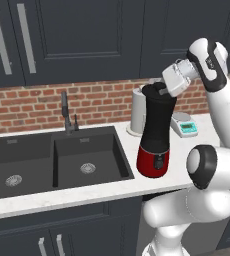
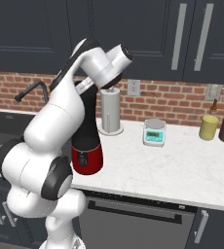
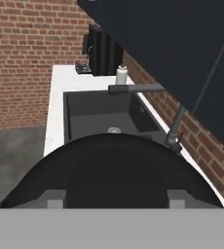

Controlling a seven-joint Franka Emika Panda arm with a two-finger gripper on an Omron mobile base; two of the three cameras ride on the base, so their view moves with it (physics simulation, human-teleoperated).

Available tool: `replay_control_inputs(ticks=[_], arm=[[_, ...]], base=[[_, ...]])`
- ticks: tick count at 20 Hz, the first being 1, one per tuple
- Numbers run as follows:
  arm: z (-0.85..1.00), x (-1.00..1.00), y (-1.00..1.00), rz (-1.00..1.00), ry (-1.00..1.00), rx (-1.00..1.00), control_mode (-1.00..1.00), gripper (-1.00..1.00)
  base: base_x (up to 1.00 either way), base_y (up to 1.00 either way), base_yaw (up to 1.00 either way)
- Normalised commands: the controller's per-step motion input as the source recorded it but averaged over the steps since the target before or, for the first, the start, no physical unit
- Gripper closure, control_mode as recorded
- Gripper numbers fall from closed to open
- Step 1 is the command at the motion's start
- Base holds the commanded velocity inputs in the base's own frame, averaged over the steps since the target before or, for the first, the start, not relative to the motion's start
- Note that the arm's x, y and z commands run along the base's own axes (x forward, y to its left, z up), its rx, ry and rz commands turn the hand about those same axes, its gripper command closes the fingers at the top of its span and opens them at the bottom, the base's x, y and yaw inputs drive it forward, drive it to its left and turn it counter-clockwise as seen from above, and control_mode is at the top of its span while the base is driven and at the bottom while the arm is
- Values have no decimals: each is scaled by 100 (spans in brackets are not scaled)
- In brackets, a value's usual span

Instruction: Close the lid blender by securely placing the lid on top.

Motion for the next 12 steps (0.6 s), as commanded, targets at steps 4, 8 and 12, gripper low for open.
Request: replay_control_inputs(ticks=[4,8,12], arm=[[-20,3,-23,0,-10,-3,-100,100],[-1,0,-5,0,0,0,-100,100],[0,0,0,0,0,0,-100,-100]], base=[[0,0,0],[0,0,0],[0,0,0]])
